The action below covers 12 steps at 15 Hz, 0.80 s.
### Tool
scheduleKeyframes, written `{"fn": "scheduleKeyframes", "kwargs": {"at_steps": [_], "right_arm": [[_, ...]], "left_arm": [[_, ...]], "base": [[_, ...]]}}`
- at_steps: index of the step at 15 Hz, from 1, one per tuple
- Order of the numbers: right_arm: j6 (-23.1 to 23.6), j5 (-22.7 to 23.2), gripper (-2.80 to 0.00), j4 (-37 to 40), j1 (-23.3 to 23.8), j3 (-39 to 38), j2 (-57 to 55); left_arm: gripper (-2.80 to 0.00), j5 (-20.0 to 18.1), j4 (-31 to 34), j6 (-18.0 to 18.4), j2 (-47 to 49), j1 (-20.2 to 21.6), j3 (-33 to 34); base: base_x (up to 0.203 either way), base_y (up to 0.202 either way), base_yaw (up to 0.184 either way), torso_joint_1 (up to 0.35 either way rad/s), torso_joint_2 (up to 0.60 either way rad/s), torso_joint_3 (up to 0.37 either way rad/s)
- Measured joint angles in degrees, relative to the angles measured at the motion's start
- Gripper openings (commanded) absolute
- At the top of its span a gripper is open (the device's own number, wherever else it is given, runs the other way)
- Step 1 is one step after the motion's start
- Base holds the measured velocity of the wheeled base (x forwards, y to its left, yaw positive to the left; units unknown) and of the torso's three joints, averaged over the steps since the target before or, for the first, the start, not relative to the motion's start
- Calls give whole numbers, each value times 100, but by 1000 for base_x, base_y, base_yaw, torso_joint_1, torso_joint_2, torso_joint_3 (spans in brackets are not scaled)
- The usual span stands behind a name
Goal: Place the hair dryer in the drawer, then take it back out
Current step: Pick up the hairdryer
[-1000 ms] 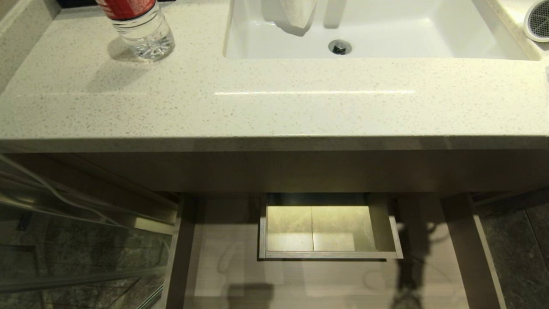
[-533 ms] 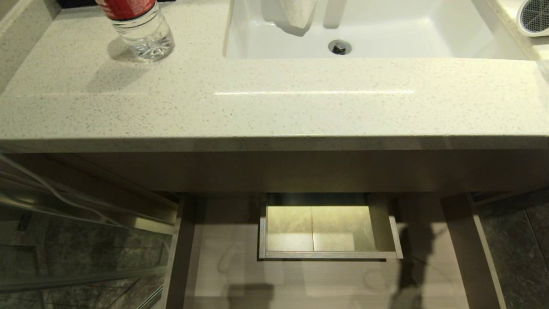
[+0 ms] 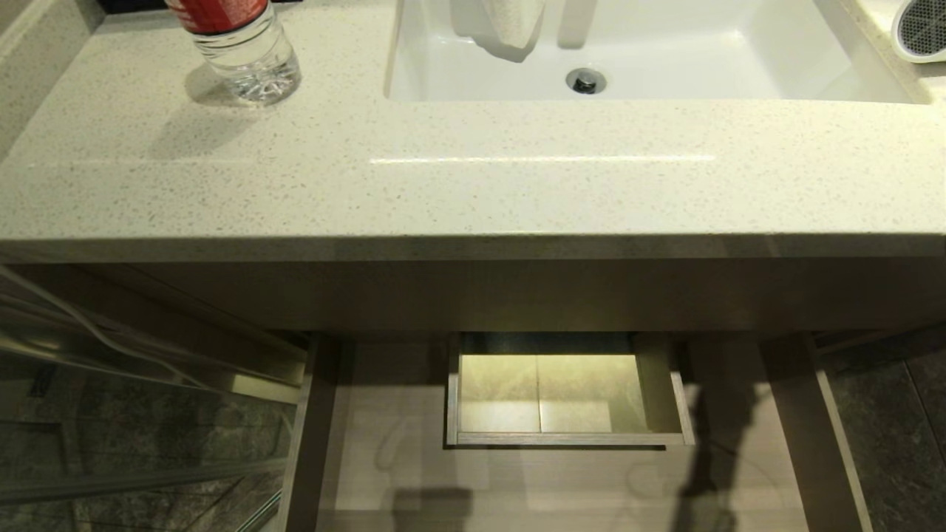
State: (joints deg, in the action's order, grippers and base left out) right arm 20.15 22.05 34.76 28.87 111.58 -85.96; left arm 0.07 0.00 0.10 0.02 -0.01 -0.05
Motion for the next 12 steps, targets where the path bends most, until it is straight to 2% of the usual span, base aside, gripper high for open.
{"fn": "scheduleKeyframes", "kwargs": {"at_steps": [6, 12], "right_arm": [[237, -15, 0, 119, 79, 7, 14], [645, -70, 0, 597, 100, 0, 161]], "left_arm": [[-280, -2, 0, -2, 0, -2, 0], [-280, 0, 0, -2, 0, -4, 0]], "base": [[0, 0, 0, 0, 0, 0], [0, 0, 0, 0, 0, 0]]}}
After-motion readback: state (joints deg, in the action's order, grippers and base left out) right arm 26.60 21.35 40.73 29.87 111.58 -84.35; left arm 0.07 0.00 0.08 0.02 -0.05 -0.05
